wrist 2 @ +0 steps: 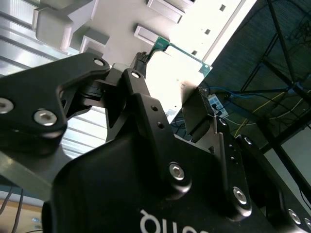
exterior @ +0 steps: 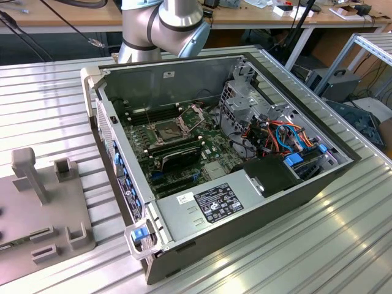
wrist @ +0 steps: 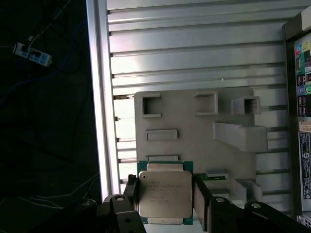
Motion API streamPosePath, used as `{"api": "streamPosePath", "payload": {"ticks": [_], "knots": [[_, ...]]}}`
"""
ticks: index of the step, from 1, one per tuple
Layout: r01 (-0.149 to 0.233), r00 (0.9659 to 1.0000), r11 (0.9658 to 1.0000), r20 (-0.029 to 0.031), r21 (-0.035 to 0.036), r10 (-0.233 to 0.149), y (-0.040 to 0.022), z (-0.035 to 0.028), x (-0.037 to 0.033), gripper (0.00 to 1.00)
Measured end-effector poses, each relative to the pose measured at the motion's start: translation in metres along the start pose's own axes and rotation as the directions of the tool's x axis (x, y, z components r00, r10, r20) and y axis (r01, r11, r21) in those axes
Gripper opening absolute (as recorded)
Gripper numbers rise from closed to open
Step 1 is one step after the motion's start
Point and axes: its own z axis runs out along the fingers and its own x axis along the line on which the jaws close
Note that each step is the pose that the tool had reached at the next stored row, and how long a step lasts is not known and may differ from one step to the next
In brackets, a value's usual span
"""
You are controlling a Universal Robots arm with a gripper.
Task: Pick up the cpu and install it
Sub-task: 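Pick up the cpu and move it towards the insertion slot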
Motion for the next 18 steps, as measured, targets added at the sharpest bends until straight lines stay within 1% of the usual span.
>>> {"api": "streamPosePath", "payload": {"ticks": [9, 18], "knots": [[0.000, 1.0000, 1.0000, 0.0000, 0.0000, 0.000, 0.0001, -0.0001, -0.0014, 0.55], [0.000, 1.0000, 1.0000, 0.0000, 0.0001, 0.000, 0.0004, -0.0002, -0.0054, 0.55]]}}
